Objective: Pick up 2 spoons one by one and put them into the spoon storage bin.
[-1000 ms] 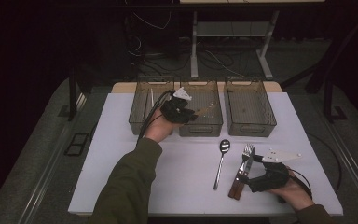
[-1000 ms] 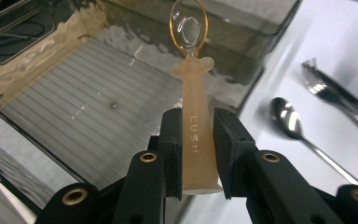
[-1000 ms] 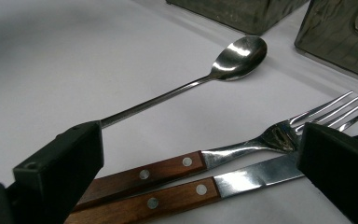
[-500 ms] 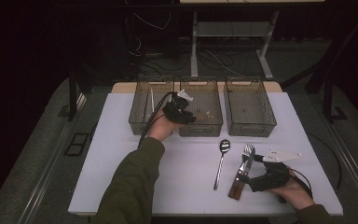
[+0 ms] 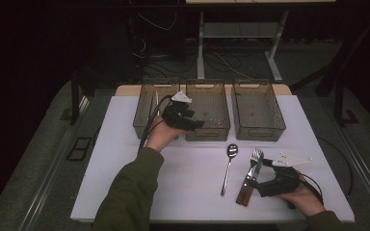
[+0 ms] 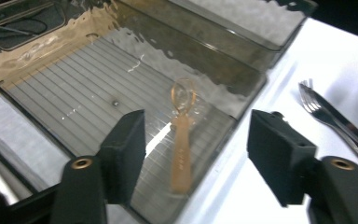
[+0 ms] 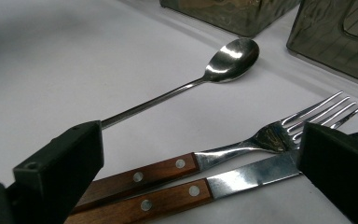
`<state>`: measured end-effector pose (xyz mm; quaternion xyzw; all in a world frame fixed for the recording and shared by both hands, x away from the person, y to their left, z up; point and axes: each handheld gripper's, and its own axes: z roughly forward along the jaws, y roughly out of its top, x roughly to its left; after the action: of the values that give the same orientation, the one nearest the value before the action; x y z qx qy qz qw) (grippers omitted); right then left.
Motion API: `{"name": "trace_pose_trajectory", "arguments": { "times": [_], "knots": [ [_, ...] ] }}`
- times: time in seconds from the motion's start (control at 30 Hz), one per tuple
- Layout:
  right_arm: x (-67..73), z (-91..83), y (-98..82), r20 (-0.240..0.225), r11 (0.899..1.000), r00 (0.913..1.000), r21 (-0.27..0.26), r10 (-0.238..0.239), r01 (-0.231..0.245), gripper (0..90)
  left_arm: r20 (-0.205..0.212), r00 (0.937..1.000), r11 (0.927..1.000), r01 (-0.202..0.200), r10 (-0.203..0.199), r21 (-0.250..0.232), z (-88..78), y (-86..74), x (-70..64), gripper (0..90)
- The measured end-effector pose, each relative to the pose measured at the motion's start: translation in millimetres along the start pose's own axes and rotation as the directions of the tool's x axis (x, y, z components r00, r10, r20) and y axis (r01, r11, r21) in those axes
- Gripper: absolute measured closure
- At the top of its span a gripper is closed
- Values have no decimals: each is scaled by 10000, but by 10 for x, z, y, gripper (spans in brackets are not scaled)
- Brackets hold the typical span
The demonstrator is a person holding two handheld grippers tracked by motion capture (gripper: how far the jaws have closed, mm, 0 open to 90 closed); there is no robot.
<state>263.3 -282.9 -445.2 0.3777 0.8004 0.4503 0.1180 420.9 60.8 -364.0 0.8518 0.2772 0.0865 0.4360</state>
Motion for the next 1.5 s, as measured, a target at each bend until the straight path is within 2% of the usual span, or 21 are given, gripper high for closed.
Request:
{"name": "trace_pose_trajectory", "arguments": {
  "times": [0.03, 0.07, 0.3, 0.4, 0.43, 0.57, 0.6, 0.77, 0.87, 0.93, 0.97, 1.03, 1.13, 1.2, 1.27, 1.37, 1.5],
  "knots": [
    [0, -1, 1, -13, 10000, 10000, -12, 44, -44, 9, -34, 10000, 10000, -2, 2, -53, -33, -26, -34, 308],
    [-1, -4, 5, -27, 10000, 10000, 27, 63, -63, 9, -60, 9998, 9999, -167, 167, 12, -72, -54, -57, 285],
    [2, -24, 43, -275, 9994, 9993, 250, 244, -237, 9, -51, 9997, 9993, -246, 244, -297, -307, -308, -261, 189],
    [8, -33, 48, -304, 9988, 9991, 385, 302, -290, 9, 31, 9997, 9985, -252, 254, -478, -394, -458, -325, 154],
    [-5, -28, 51, -260, 9995, 9996, 296, 92, -84, 9, 66, 9998, 9986, -209, 212, -476, -419, -511, -340, 145],
    [9, -34, 57, -419, 9986, 9988, 469, 262, -243, 9, 26, 9999, 9980, -106, 108, -618, -502, -743, -407, 121],
    [12, -33, 60, -483, 9984, 9985, 525, 248, -222, 9, 26, 9998, 9978, -189, 191, -630, -522, -804, -420, 115],
    [48, -36, 82, -817, 9967, 9966, 808, 142, -76, 9, -201, 9996, 9980, -234, 222, -589, -607, -1062, -472, 45],
    [86, -40, 91, -847, 9951, 9964, 988, 40, 44, 72, -122, 9997, 9976, -197, 190, -658, -654, -1189, -518, 8],
    [99, -45, 100, -900, 9949, 9959, 1006, -13, 104, 150, -17, 9999, 9983, -123, 122, -569, -679, -1269, -547, 0],
    [104, -46, 103, -895, 9949, 9960, 1006, -4, 94, 158, 18, 10000, 9986, -42, 43, -518, -692, -1307, -560, 0],
    [99, -52, 114, -1053, 9944, 9944, 1060, 60, 53, 253, 153, 9999, 9989, 42, -35, -467, -716, -1375, -585, 0],
    [107, -54, 123, -1339, 9935, 9910, 1130, 11, 141, 375, 109, 9999, 9984, -23, 29, -557, -757, -1450, -629, 0],
    [120, -47, 130, -1388, 9931, 9903, 1162, 33, 130, 418, 73, 9999, 9974, 74, -69, -715, -772, -1491, -658, 6],
    [131, -37, 141, -1425, 9933, 9898, 1142, -25, 189, 455, 125, 9998, 9976, 147, -139, -670, -780, -1521, -671, 12],
    [148, -10, 166, -1343, 9925, 9909, 1184, -131, 291, 555, 134, 9995, 9966, 286, -276, -768, -788, -1538, -688, 13],
    [180, 81, 211, -1289, 9869, 9915, 1575, -160, 364, 712, 65, 9997, 9967, 253, -249, -768, -785, -1540, -684, 15]
  ]
}}
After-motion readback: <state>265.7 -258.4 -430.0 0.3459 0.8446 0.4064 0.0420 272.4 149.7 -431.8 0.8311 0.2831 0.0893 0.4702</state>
